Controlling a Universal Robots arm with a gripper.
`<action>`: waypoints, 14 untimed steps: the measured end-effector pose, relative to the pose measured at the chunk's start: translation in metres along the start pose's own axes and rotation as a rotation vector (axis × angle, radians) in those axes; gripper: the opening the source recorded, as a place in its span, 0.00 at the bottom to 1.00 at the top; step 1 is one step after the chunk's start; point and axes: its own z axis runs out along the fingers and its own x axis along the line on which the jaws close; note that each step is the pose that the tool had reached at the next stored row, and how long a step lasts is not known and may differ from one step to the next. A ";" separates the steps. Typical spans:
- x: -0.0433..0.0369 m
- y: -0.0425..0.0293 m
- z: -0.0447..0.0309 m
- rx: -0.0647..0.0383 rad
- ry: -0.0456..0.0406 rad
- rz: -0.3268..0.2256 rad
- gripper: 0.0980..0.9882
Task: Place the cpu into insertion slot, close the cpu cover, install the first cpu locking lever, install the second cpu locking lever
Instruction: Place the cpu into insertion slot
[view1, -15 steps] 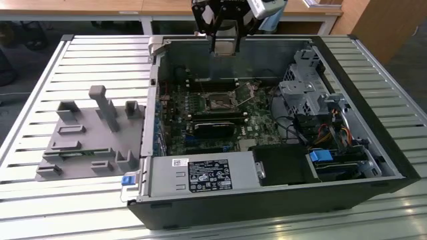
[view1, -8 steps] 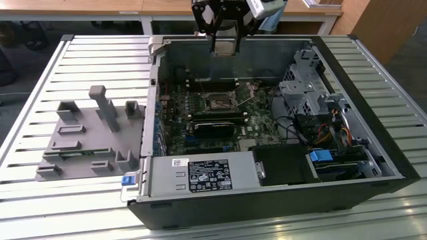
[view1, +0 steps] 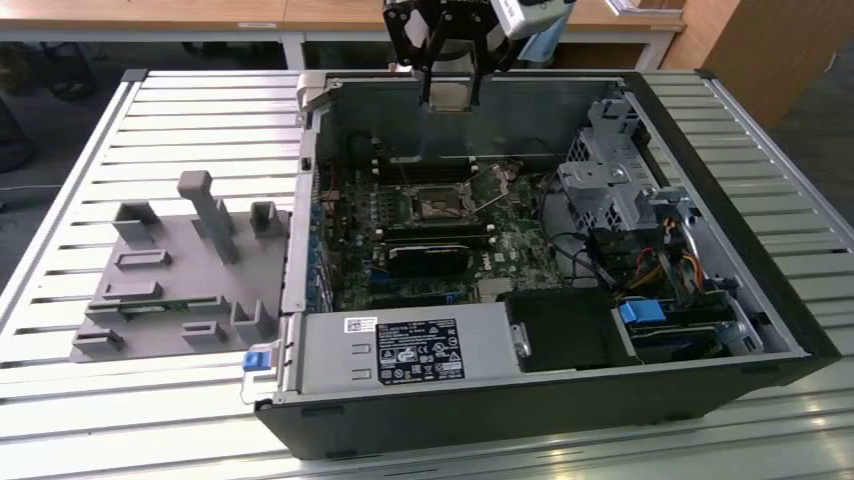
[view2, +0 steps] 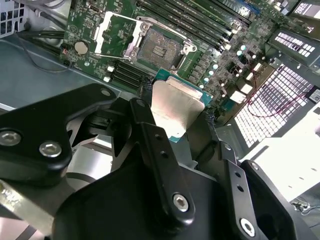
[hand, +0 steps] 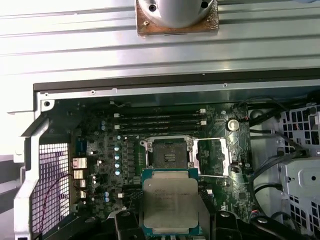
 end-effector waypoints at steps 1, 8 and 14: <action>0.0000 0.0000 0.0000 0.000 -0.0002 0.003 0.48; 0.0000 0.0000 0.0001 0.000 -0.0021 0.024 0.48; 0.0000 0.0000 0.0003 -0.001 -0.0039 0.043 0.48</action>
